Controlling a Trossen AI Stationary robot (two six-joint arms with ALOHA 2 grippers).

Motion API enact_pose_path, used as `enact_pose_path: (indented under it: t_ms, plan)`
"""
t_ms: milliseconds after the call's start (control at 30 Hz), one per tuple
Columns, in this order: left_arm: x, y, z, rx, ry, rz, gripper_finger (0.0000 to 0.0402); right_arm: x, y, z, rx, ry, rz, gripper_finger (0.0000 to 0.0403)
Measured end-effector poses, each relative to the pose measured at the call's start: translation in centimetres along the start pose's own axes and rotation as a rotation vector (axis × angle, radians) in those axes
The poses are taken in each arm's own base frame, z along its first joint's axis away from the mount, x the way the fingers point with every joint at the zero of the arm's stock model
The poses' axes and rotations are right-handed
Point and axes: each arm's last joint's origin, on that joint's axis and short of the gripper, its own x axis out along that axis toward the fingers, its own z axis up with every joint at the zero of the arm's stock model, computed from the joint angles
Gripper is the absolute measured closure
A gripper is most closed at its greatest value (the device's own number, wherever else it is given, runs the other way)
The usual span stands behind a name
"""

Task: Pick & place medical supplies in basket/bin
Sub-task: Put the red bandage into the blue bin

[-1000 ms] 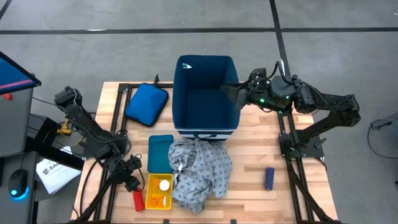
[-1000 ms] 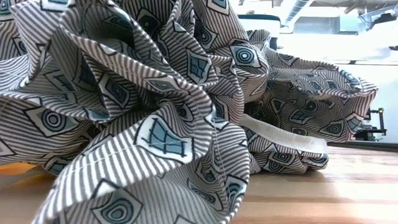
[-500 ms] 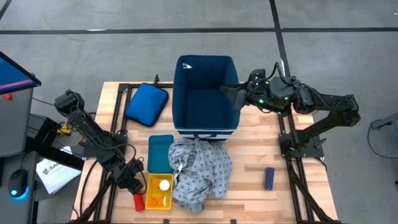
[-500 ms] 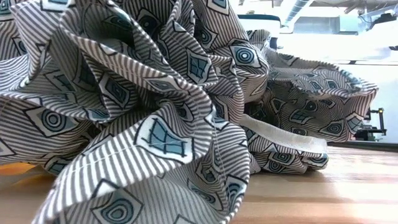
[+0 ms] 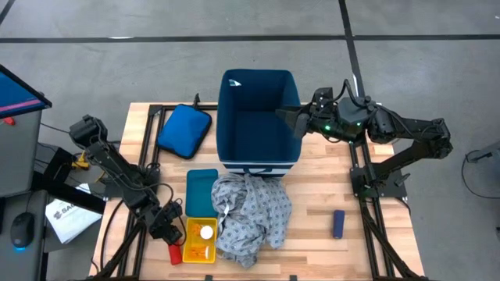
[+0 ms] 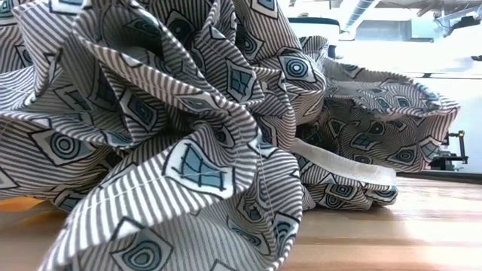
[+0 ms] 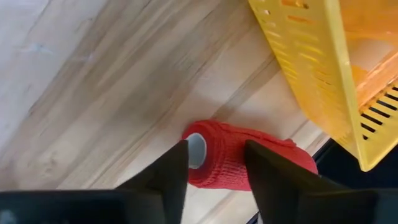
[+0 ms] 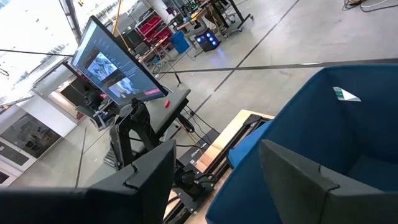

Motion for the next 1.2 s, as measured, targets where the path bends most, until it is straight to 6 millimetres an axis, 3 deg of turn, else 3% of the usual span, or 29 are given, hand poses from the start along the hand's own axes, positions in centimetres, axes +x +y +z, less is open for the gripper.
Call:
enact_pose_path:
  t_ms: [267,400,567,833,1033,1200]
  plan:
    - [0.0,0.1,0.0,-0.004,-0.006,0.006,0.0361,0.0,0.0,0.0,-0.001,0.001,-0.002,0.0175]
    - [0.0,0.1,0.0,-0.005,-0.005,0.009,0.0392,0.0,0.0,0.0,-0.002,0.001,-0.002,0.0175]
    - [-0.5,0.1,0.0,-0.003,0.007,-0.016,0.0396,0.0,0.0,0.0,-0.001,0.001,-0.002,0.0175]
    - [-3.0,-0.3,-0.1,0.007,-0.014,-0.159,0.0398,0.0,0.0,0.0,-0.002,0.001,-0.002,0.0175]
    - [-5.5,-0.8,-0.3,0.201,-0.028,-0.338,0.0398,0.0,0.0,0.0,-0.002,0.002,-0.001,0.0175]
    - [-7.7,-1.0,-0.4,0.257,-0.042,-0.498,0.0398,0.0,0.0,0.0,-0.003,0.002,-0.002,0.0175]
